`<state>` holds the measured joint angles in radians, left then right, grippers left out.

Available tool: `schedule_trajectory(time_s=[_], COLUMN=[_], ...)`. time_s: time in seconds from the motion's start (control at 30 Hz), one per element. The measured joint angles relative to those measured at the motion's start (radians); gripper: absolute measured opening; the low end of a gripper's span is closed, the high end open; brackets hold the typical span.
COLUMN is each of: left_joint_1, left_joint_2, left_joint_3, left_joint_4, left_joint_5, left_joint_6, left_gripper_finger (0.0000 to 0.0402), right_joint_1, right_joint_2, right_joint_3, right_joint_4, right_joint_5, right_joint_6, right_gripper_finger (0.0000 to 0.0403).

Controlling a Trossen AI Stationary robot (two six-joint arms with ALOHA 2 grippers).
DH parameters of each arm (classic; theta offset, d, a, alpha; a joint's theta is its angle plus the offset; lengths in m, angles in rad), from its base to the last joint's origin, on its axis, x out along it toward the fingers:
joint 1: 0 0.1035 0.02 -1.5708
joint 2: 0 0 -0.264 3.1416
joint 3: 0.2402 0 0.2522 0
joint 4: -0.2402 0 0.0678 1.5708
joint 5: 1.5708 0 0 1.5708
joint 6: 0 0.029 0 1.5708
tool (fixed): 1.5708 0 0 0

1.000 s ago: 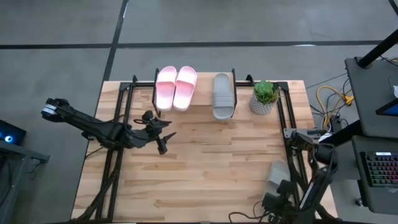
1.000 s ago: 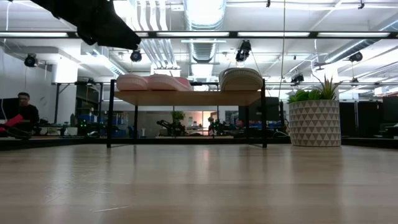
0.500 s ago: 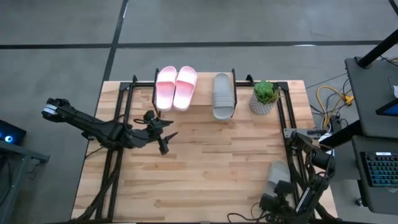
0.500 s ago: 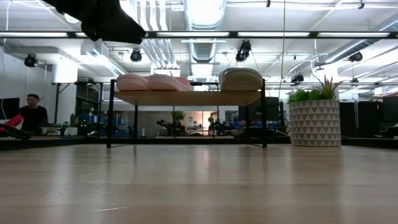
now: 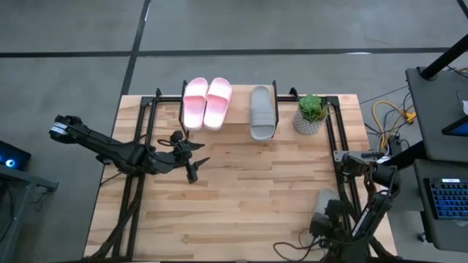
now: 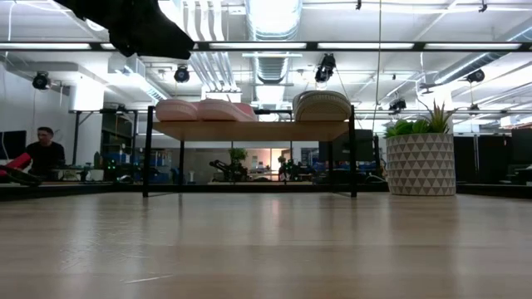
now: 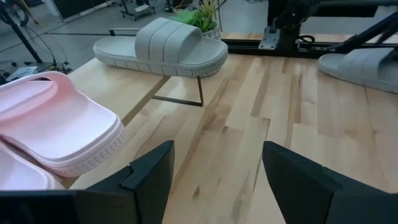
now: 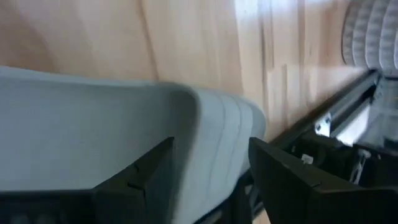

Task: Pick and place slides into the shelf
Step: Put the gray slipper on the shelf

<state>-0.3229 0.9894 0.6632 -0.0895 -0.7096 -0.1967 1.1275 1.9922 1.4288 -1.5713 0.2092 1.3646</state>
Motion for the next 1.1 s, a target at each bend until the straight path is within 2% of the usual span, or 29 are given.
schedule_trajectory(time_s=[0.4,0.5,0.6,0.67,0.8,0.93,1.03,1.1], left_joint_1=[0.0,0.0,0.0,-0.001,-0.001,-0.001,0.0,-0.001], left_joint_2=[-0.002,-0.002,-0.002,0.0,0.006,0.006,0.006,0.009], left_joint_3=[-0.004,-0.007,-0.007,-0.008,-0.012,-0.011,-0.018,-0.032], left_joint_4=[-0.001,0.0,0.0,0.002,0.004,0.011,0.092,0.162], left_joint_5=[0.011,0.012,0.012,0.016,0.025,0.035,0.1,0.179], left_joint_6=[0.0,-0.001,-0.002,-0.003,0.005,0.077,0.165,0.24], left_gripper_finger=[0.0228,0.0228,0.0228,0.0228,0.0228,0.0228,0.0228,0.0228], right_joint_1=[-0.002,-0.002,-0.002,0.001,0.007,0.006,0.007,0.006], right_joint_2=[-0.017,-0.016,-0.016,-0.018,-0.029,-0.065,-0.101,-0.12], right_joint_3=[-0.137,-0.141,-0.142,-0.138,-0.111,-0.089,-0.084,-0.084], right_joint_4=[0.019,0.016,0.014,0.01,0.0,0.002,0.003,0.004], right_joint_5=[-0.053,-0.059,-0.039,0.032,0.297,0.539,0.759,0.919], right_joint_6=[0.023,0.051,0.077,0.081,0.119,0.158,0.238,0.303], right_gripper_finger=[0.0146,0.0115,0.0058,0.0023,0.0013,0.0011,0.001,0.001])
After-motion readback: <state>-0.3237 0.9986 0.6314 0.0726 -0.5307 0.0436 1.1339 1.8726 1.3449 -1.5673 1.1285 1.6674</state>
